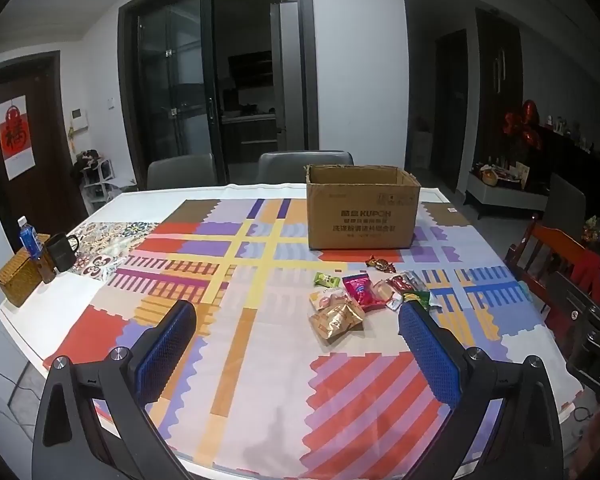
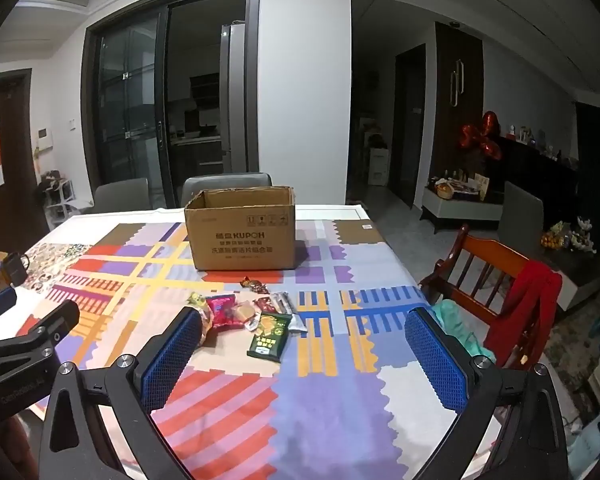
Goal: Organize snacks
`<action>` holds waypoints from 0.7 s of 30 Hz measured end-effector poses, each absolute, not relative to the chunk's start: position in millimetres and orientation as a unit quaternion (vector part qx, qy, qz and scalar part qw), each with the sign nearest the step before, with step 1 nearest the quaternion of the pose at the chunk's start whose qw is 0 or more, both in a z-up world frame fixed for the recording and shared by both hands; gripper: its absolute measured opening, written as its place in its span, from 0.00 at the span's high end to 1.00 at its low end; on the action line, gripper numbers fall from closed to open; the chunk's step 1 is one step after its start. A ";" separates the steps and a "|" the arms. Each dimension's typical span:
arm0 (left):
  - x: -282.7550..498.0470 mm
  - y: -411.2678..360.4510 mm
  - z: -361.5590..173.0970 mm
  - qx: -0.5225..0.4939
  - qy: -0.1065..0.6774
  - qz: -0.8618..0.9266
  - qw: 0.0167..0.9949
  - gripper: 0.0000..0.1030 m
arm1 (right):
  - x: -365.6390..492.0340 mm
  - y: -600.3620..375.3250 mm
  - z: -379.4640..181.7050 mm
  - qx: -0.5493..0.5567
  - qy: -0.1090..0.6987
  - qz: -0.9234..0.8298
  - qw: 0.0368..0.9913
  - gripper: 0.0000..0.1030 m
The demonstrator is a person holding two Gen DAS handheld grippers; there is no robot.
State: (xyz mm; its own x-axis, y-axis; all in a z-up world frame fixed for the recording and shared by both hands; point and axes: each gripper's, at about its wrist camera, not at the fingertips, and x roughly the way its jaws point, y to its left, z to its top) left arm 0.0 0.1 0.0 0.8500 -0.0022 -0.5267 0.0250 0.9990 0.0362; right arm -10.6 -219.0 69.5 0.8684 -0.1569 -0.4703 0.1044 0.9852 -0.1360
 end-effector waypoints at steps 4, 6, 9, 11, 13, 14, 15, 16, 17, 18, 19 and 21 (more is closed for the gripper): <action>-0.7 -1.6 -1.0 0.023 0.272 -0.008 0.962 0.00 | -10.0 -219.0 68.3 -0.053 0.248 -0.066 0.965 0.00; -4.0 -5.0 3.7 0.023 0.271 -0.008 0.962 0.00 | -10.3 -218.8 68.0 -0.053 0.246 -0.067 0.965 0.00; -3.6 -4.2 6.0 0.021 0.272 -0.007 0.962 0.00 | -9.6 -218.1 67.7 -0.053 0.247 -0.066 0.965 0.00; -2.9 -6.3 3.4 0.021 0.274 -0.008 0.961 0.00 | -10.0 -218.2 67.6 -0.053 0.246 -0.067 0.965 0.00; -2.5 -6.6 3.4 0.022 0.277 -0.009 0.961 0.00 | -10.0 -218.3 67.7 -0.053 0.247 -0.067 0.965 0.00; -2.9 -6.4 3.2 0.021 0.277 -0.009 0.960 0.00 | -10.1 -218.3 67.6 -0.053 0.246 -0.067 0.965 0.00; -3.4 -6.7 3.2 0.021 0.278 -0.009 0.960 0.00 | -10.0 -218.4 67.5 -0.053 0.246 -0.067 0.966 0.00; -3.2 -6.4 2.5 0.021 0.277 -0.009 0.961 0.00 | -10.0 -218.4 67.6 -0.053 0.246 -0.067 0.965 0.00; -3.6 -6.5 2.2 0.022 0.276 -0.009 0.961 0.00 | -9.6 -218.1 67.2 -0.053 0.246 -0.067 0.965 0.00; -3.5 -6.1 2.0 0.022 0.274 -0.008 0.961 0.00 | -9.8 -218.4 67.5 -0.053 0.247 -0.067 0.965 0.00; -3.3 -5.7 2.4 0.022 0.274 -0.009 0.961 0.00 | -10.0 -218.5 67.7 -0.053 0.247 -0.067 0.965 0.00; -3.3 -5.4 2.4 0.022 0.276 -0.010 0.961 0.00 | -9.9 -218.5 67.7 -0.053 0.247 -0.067 0.965 0.00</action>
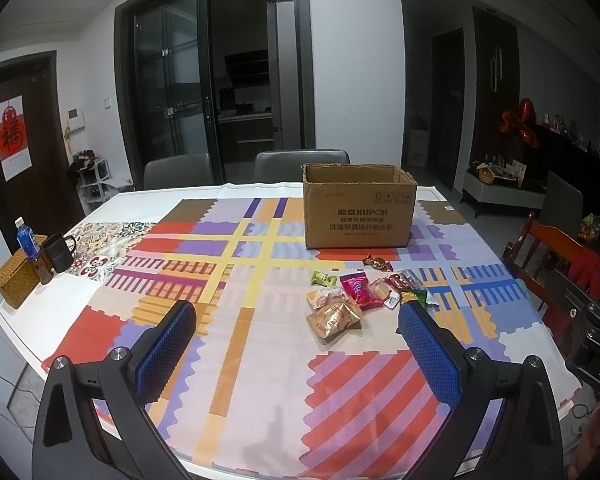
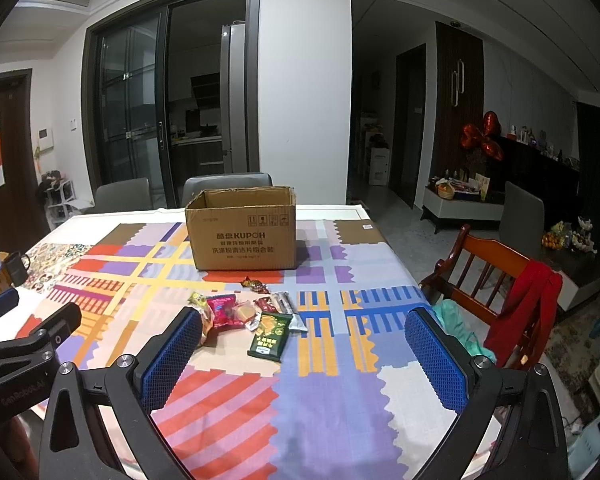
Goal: Organize snacks
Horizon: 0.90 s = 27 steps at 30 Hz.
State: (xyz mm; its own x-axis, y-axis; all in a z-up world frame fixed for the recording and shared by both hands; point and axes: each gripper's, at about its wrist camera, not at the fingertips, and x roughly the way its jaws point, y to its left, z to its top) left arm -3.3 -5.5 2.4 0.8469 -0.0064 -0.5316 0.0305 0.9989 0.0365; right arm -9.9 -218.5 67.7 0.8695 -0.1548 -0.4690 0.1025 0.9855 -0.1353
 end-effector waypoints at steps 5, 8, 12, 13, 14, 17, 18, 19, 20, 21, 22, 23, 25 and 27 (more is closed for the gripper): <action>-3.6 -5.4 2.0 0.022 0.275 -0.010 0.961 0.00 | -9.9 -218.4 67.6 -0.053 0.246 -0.067 0.966 0.00; -3.8 -5.3 1.9 0.022 0.277 -0.009 0.961 0.00 | -9.3 -218.8 66.7 -0.052 0.246 -0.067 0.966 0.00; -4.6 -4.9 1.5 0.021 0.276 -0.010 0.961 0.00 | -9.3 -218.5 66.8 -0.052 0.246 -0.067 0.965 0.00; -4.4 -4.9 1.1 0.021 0.274 -0.009 0.961 0.00 | -9.9 -218.8 67.1 -0.053 0.246 -0.068 0.966 0.00; -2.8 -4.5 1.0 0.021 0.274 -0.009 0.961 0.00 | -9.6 -218.8 66.9 -0.053 0.246 -0.068 0.966 0.00; -2.0 -3.6 1.1 0.021 0.278 -0.010 0.960 0.00 | -9.9 -219.2 67.4 -0.052 0.246 -0.067 0.966 0.00; -2.0 -3.3 1.0 0.020 0.279 -0.011 0.960 0.00 | -9.7 -219.1 67.2 -0.052 0.246 -0.067 0.965 0.00; -1.7 -3.4 0.5 0.020 0.280 -0.011 0.960 0.00 | -9.7 -219.0 67.0 -0.052 0.246 -0.067 0.965 0.00; -2.1 -3.9 -0.7 0.020 0.281 -0.012 0.960 0.00 | -9.7 -219.5 66.7 -0.051 0.246 -0.068 0.965 0.00; -2.7 -3.8 -0.4 0.020 0.281 -0.012 0.959 0.00 | -9.6 -219.5 66.5 -0.052 0.247 -0.067 0.965 0.00; -3.1 -4.1 -0.6 0.026 0.273 -0.010 0.962 0.00 | -9.8 -219.6 66.6 -0.052 0.247 -0.067 0.965 0.00; -3.5 -4.4 -0.5 0.034 0.262 -0.007 0.965 0.00 | -9.4 -219.4 66.1 -0.052 0.247 -0.067 0.965 0.00; -4.3 -4.9 -0.4 0.036 0.255 -0.006 0.966 0.00 | -9.3 -219.7 66.3 -0.052 0.246 -0.068 0.965 0.00; -3.2 -5.1 -0.9 0.044 0.244 -0.004 0.969 0.00 | -9.0 -219.8 66.3 -0.052 0.247 -0.067 0.965 0.00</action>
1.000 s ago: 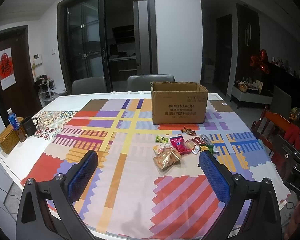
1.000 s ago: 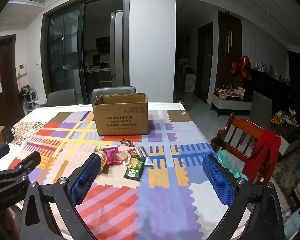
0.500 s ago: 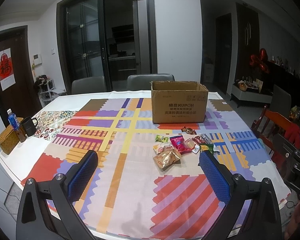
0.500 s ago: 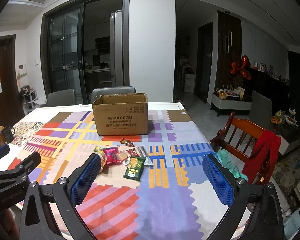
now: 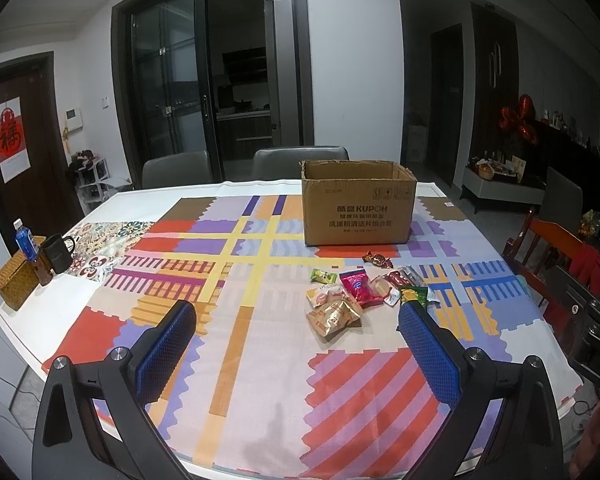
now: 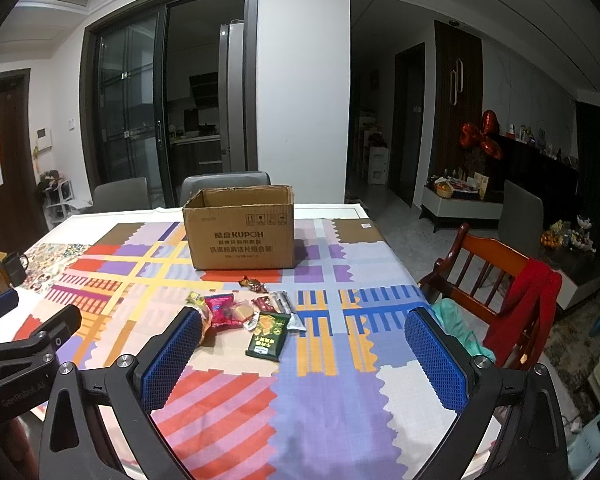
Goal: Organize snacks
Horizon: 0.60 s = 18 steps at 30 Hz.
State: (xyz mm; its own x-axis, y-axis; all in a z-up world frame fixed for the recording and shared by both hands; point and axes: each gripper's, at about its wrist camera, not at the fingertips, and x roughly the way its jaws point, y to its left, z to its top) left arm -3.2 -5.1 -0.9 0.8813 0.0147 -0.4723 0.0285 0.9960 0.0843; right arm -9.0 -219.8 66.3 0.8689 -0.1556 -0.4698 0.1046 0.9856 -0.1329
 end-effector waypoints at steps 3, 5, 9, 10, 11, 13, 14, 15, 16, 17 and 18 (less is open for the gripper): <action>-3.1 -4.7 -0.9 0.038 0.250 -0.006 0.968 0.00 | -8.7 -219.8 66.2 -0.052 0.247 -0.067 0.965 0.00; 0.2 -1.4 -4.1 0.041 0.255 -0.008 0.966 0.00 | -8.6 -219.8 66.2 -0.052 0.247 -0.068 0.965 0.00; 4.2 -0.3 -5.4 0.054 0.258 -0.004 0.965 0.00 | -8.3 -219.9 65.7 -0.052 0.247 -0.067 0.965 0.00; 4.9 0.6 -5.8 0.054 0.258 -0.004 0.965 0.00 | -8.3 -219.9 65.7 -0.052 0.247 -0.067 0.965 0.00; 4.1 -0.2 -5.3 0.060 0.253 -0.002 0.966 0.00 | -8.2 -219.8 65.7 -0.052 0.247 -0.067 0.965 0.00; 4.7 1.1 -6.0 0.046 0.255 -0.006 0.966 0.00 | -8.1 -219.6 65.5 -0.052 0.247 -0.068 0.965 0.00; 6.8 1.7 -6.1 0.047 0.257 -0.006 0.965 0.00 | -7.8 -219.5 65.0 -0.053 0.247 -0.068 0.965 0.00; 8.6 2.3 -6.1 0.050 0.259 -0.006 0.965 0.00 | -7.5 -219.5 64.7 -0.053 0.248 -0.068 0.965 0.00; 11.4 2.1 -5.5 0.056 0.261 -0.005 0.964 0.00 | -6.7 -220.5 63.5 -0.053 0.249 -0.069 0.965 0.00; 13.2 2.3 -6.1 0.059 0.261 -0.005 0.964 0.00 | -6.5 -220.4 63.1 -0.053 0.249 -0.069 0.965 0.00; 15.0 2.3 -6.3 0.063 0.261 -0.004 0.963 0.00 | -6.1 -221.0 62.6 -0.054 0.248 -0.071 0.965 0.00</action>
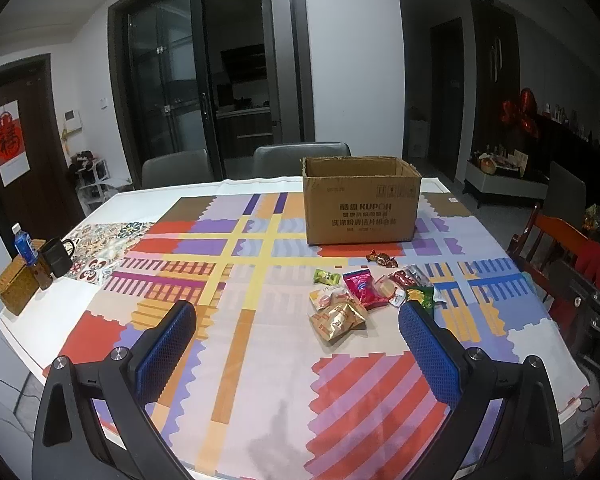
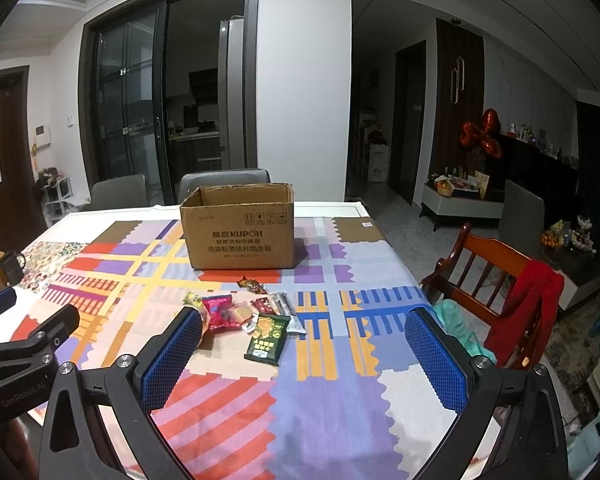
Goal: Organize snacks
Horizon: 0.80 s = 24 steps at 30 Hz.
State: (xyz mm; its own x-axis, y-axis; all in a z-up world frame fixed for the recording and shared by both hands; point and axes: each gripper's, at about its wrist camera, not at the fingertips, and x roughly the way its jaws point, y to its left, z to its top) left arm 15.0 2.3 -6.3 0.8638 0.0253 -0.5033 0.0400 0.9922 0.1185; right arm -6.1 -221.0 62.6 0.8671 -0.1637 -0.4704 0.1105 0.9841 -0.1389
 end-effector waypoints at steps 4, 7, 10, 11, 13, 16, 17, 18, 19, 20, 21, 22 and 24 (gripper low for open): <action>25.3 0.9 -8.8 0.045 0.251 -0.007 0.967 0.00 | 3.1 -225.5 60.6 -0.052 0.252 -0.075 0.963 0.00; 32.4 0.3 -9.0 0.044 0.246 -0.006 0.968 0.00 | 11.6 -225.6 57.4 -0.053 0.260 -0.074 0.961 0.00; 40.9 0.1 -10.9 0.044 0.248 -0.006 0.968 0.00 | 21.2 -222.9 55.6 -0.060 0.266 -0.075 0.959 0.00; 44.1 0.4 -11.1 0.044 0.248 -0.006 0.968 0.00 | 23.6 -223.0 54.5 -0.060 0.269 -0.074 0.959 0.00; 49.0 2.0 -12.0 0.044 0.251 -0.004 0.967 0.00 | 29.4 -222.7 53.2 -0.059 0.273 -0.074 0.957 0.00; 56.7 1.8 -13.4 0.041 0.251 -0.003 0.967 0.00 | 39.6 -219.9 51.8 -0.059 0.279 -0.075 0.955 0.00; 59.9 1.8 -14.5 0.042 0.254 -0.003 0.966 0.00 | 42.0 -219.9 50.7 -0.059 0.281 -0.074 0.955 0.00; 62.9 1.7 -15.8 0.043 0.256 -0.003 0.966 0.00 | 45.5 -219.2 50.1 -0.059 0.283 -0.074 0.954 0.00; 65.4 1.8 -15.5 0.040 0.252 -0.003 0.967 0.00 | 48.7 -218.8 49.0 -0.059 0.285 -0.074 0.954 0.00; 68.1 2.0 -16.4 0.039 0.253 -0.004 0.967 0.00 | 51.6 -218.1 47.9 -0.059 0.288 -0.073 0.953 0.00; 71.3 1.6 -18.4 0.039 0.258 -0.005 0.965 0.00 | 54.2 -217.6 47.0 -0.059 0.290 -0.073 0.952 0.00; 74.2 1.5 -19.8 0.038 0.260 -0.007 0.965 0.00 | 57.3 -217.3 45.4 -0.058 0.294 -0.072 0.951 0.00; 80.8 0.7 -21.9 0.035 0.258 -0.009 0.965 0.00 | 63.1 -216.7 41.8 -0.059 0.301 -0.070 0.949 0.00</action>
State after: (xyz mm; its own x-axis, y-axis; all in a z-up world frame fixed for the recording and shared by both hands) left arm 80.8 0.7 -21.9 0.8666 0.0008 -0.4990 0.0350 0.9974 0.0625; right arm 63.1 -216.7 41.8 0.8087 -0.1680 -0.5638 0.0969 0.9833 -0.1540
